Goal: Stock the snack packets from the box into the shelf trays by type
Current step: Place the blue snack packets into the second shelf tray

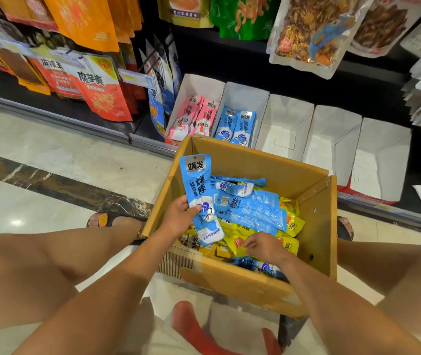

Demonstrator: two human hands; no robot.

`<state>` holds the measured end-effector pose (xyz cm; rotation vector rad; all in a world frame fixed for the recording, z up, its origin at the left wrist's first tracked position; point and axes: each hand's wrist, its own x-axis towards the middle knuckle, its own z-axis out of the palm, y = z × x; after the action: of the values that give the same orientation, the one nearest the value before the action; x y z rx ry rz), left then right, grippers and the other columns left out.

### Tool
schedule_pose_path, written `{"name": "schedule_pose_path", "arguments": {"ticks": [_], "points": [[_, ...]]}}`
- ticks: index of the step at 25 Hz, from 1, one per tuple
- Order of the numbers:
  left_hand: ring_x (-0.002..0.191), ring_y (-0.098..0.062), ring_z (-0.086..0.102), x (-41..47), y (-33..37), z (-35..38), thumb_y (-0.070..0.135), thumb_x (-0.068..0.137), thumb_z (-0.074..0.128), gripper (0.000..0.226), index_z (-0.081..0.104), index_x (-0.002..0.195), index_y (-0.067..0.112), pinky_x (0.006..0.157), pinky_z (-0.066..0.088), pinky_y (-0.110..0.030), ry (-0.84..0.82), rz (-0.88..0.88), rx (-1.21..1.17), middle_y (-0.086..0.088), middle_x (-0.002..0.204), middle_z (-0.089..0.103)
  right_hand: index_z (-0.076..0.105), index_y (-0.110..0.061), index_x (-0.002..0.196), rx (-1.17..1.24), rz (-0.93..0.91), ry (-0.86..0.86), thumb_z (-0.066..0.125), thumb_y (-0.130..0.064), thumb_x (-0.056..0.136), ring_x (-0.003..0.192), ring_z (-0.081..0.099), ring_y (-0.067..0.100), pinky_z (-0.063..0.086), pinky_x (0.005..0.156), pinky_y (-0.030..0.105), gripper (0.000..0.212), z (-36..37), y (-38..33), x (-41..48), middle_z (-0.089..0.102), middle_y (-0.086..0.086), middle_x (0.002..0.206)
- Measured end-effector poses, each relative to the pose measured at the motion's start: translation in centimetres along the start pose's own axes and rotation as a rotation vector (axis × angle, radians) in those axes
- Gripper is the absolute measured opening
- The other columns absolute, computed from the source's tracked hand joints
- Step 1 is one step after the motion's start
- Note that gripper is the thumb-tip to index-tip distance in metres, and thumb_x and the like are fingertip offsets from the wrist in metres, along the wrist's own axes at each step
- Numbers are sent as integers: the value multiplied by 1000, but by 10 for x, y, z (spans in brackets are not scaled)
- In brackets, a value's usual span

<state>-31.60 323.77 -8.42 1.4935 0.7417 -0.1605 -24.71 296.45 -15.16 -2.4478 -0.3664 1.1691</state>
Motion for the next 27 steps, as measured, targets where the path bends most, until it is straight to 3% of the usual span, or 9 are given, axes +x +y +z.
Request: {"name": "schedule_pose_path", "arguments": {"ticks": [3, 8, 12, 18, 20, 22, 24, 27], "points": [[91, -5, 71, 6, -6, -1, 6, 101, 62, 22, 64, 118, 21, 75, 63, -35, -1, -12, 30, 4, 109, 74, 78, -22, 100, -84, -98, -43, 75, -21, 87, 100, 67, 15, 54, 88, 33, 14, 11, 1, 5, 72, -4, 108], [100, -11, 71, 10, -6, -1, 4, 100, 61, 24, 65, 111, 25, 69, 61, -27, 2, -24, 17, 1, 113, 73, 78, -28, 104, -214, -158, -174, 68, -25, 82, 99, 66, 8, 54, 88, 27, 24, 22, -3, 8, 74, -12, 108], [105, -16, 70, 10, -4, -1, 6, 100, 62, 24, 63, 119, 21, 72, 60, -29, 3, -12, 31, 0, 116, 72, 77, -25, 105, -322, -209, -65, 64, -27, 93, 100, 65, 16, 54, 82, 32, 18, 23, -1, 5, 74, -6, 109], [99, -10, 70, -2, 12, -3, 8, 102, 60, 23, 62, 121, 20, 67, 60, -28, -6, 44, 51, 4, 116, 72, 77, -12, 107, -93, -184, 66, 63, -26, 98, 101, 67, 24, 54, 85, 35, 21, -18, -11, -7, 71, 0, 118], [102, -15, 72, -2, 23, -6, 7, 101, 61, 23, 63, 121, 19, 76, 63, -40, -15, 77, 66, 1, 118, 73, 73, 0, 97, -18, -204, 143, 64, -27, 97, 96, 66, 37, 56, 84, 47, 28, -41, -19, -8, 71, 17, 111], [100, -12, 72, -5, 43, -10, 5, 101, 60, 22, 63, 118, 19, 78, 63, -36, -32, 128, 84, 2, 115, 74, 71, 3, 93, 48, -243, 236, 66, -26, 96, 87, 65, 41, 55, 79, 53, 29, -70, -32, -14, 69, 25, 94], [94, -7, 72, -6, 69, -15, 3, 101, 59, 24, 62, 121, 16, 77, 62, -29, -47, 178, 108, -2, 115, 73, 74, 0, 94, 154, -253, 314, 68, -23, 95, 83, 66, 38, 58, 77, 51, 24, -105, -47, -18, 71, 22, 90], [102, -18, 72, -5, 107, -24, 7, 101, 60, 33, 58, 132, 18, 91, 59, -43, -70, 227, 214, -5, 124, 71, 79, -22, 94, 339, -278, 341, 68, -22, 94, 85, 71, 24, 61, 80, 47, 10, -161, -74, -33, 75, 9, 92]]}}
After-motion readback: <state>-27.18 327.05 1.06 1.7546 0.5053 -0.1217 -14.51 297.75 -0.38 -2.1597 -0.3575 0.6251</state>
